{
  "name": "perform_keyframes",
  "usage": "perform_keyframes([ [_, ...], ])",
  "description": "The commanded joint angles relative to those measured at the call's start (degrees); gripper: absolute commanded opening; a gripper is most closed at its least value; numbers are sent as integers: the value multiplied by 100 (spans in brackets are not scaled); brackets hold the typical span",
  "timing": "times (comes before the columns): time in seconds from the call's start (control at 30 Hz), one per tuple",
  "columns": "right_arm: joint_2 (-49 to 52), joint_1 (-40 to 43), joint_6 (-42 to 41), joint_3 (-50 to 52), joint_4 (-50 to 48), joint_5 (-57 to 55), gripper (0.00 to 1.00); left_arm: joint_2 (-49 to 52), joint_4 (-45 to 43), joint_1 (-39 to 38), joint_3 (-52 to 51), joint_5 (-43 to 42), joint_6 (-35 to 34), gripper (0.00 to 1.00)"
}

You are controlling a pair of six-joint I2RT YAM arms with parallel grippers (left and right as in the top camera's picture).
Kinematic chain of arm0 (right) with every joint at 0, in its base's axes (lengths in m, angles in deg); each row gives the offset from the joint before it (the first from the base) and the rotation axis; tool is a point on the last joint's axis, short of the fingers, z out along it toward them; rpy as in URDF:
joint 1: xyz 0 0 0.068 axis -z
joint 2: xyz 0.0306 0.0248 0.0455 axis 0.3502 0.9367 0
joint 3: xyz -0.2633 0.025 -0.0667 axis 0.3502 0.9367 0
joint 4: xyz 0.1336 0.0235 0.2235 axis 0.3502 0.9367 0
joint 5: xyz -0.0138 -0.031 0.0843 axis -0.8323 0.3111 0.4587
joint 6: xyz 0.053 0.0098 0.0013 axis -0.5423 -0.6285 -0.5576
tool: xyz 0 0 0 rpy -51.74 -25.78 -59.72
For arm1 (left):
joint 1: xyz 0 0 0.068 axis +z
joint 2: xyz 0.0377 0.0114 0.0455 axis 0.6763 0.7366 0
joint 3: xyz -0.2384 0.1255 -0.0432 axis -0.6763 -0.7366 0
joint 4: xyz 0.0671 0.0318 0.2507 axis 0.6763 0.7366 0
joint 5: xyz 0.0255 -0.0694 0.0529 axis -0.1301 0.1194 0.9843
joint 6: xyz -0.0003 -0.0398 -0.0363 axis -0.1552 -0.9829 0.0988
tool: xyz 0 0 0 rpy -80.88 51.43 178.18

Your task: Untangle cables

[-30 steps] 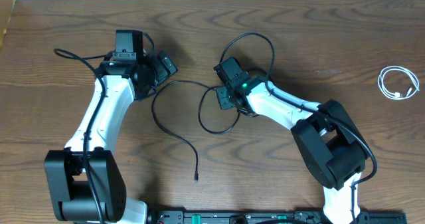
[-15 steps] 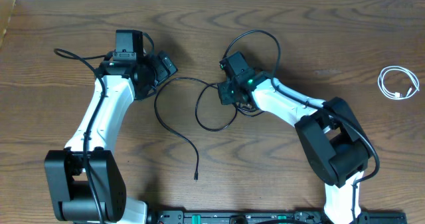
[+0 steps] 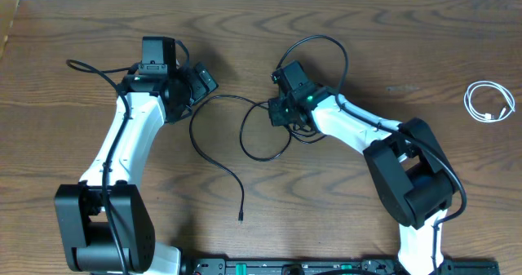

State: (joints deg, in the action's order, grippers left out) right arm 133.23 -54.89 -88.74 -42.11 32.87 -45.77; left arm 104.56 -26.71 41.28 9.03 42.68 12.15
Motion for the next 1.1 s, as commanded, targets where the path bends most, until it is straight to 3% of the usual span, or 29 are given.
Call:
perform_keyframes([
  [0.0,243,-125,-153,46,11,-474,16,31,15,20,-83,76,35,98],
  [0.13,385,-129,-181,46,2,-763,14,31,15,20,-83,76,35,98],
  [0.23,389,-107,-214,46,0,-761,1,31,15,20,-83,76,35,98],
  [0.63,203,-57,-199,31,39,-533,1,31,15,20,-83,76,35,98],
  [0.83,-459,26,813,31,52,667,1,31,15,20,-83,76,35,98],
  [1.07,-697,17,1156,31,245,1045,1,31,15,20,-83,76,35,98],
])
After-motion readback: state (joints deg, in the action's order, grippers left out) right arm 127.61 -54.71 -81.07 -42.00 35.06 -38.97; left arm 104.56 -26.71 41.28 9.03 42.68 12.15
